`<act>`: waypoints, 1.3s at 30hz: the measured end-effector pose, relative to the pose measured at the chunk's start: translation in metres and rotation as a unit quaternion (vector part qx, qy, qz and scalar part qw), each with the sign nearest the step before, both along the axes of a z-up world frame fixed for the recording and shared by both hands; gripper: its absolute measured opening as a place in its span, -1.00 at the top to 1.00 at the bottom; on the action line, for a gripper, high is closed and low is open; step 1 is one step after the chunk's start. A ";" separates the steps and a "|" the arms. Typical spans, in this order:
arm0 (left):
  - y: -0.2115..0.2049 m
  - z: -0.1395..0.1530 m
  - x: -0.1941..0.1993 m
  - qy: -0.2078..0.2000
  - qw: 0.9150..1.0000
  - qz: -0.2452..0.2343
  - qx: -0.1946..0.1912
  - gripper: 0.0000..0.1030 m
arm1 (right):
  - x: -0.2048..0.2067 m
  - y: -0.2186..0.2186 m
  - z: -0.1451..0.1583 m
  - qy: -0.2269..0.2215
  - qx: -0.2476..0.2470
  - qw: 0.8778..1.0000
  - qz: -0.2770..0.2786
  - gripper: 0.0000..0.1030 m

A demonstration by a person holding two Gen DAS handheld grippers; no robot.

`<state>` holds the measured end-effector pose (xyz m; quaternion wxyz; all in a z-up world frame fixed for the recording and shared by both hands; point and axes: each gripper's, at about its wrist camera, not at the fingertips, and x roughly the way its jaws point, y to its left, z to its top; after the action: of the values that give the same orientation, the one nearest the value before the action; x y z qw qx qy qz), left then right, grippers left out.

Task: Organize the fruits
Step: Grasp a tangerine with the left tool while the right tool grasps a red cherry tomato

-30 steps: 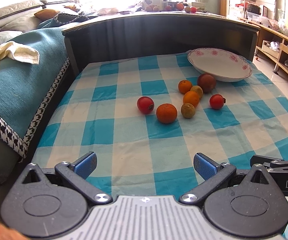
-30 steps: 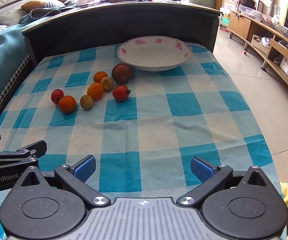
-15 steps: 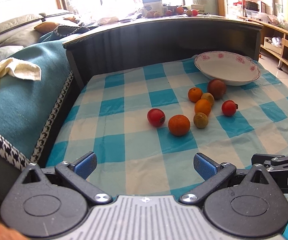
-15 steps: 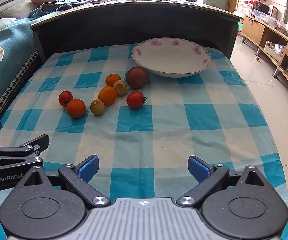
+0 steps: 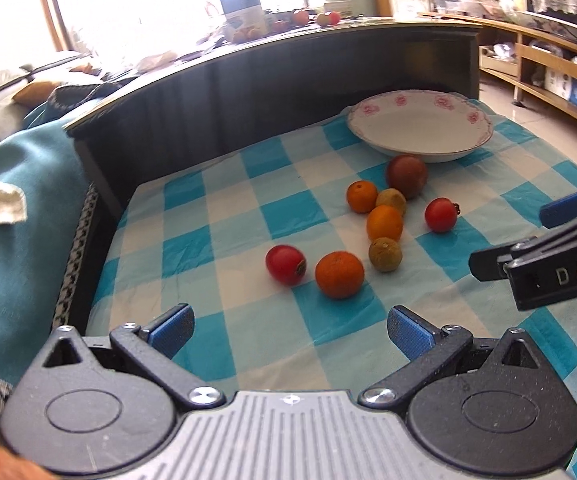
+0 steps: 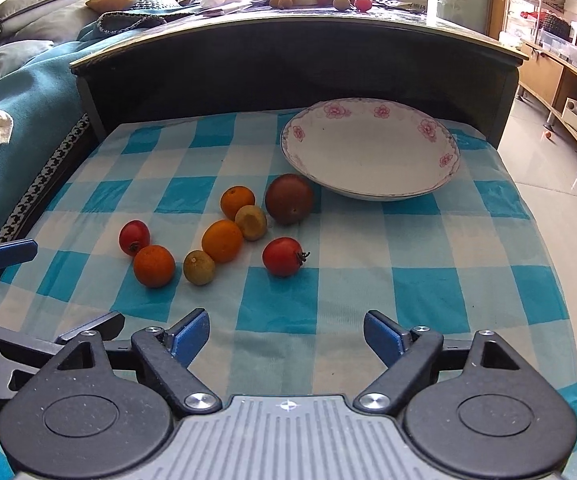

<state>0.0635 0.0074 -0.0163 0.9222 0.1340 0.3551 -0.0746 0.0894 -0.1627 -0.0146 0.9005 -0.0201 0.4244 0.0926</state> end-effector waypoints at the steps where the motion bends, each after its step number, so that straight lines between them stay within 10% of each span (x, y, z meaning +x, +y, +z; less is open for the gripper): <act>1: 0.000 0.001 0.003 0.002 1.000 -0.008 -0.004 -1.00 | 0.004 -0.001 0.000 0.000 0.000 1.000 0.006 -0.50; 14: -0.006 -0.019 0.041 0.057 0.996 -0.048 -0.054 -0.47 | 0.041 -0.005 -0.013 0.025 0.016 0.998 0.058 -0.24; 39: -0.011 -0.021 0.049 0.037 0.994 -0.081 -0.061 0.04 | 0.063 -0.001 -0.027 0.023 0.020 0.996 0.087 0.22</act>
<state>0.1123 -0.0033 -0.0375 0.9060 0.1026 0.3713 -0.1756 0.1523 -0.1633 -0.0413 0.8792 -0.0362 0.4400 0.1792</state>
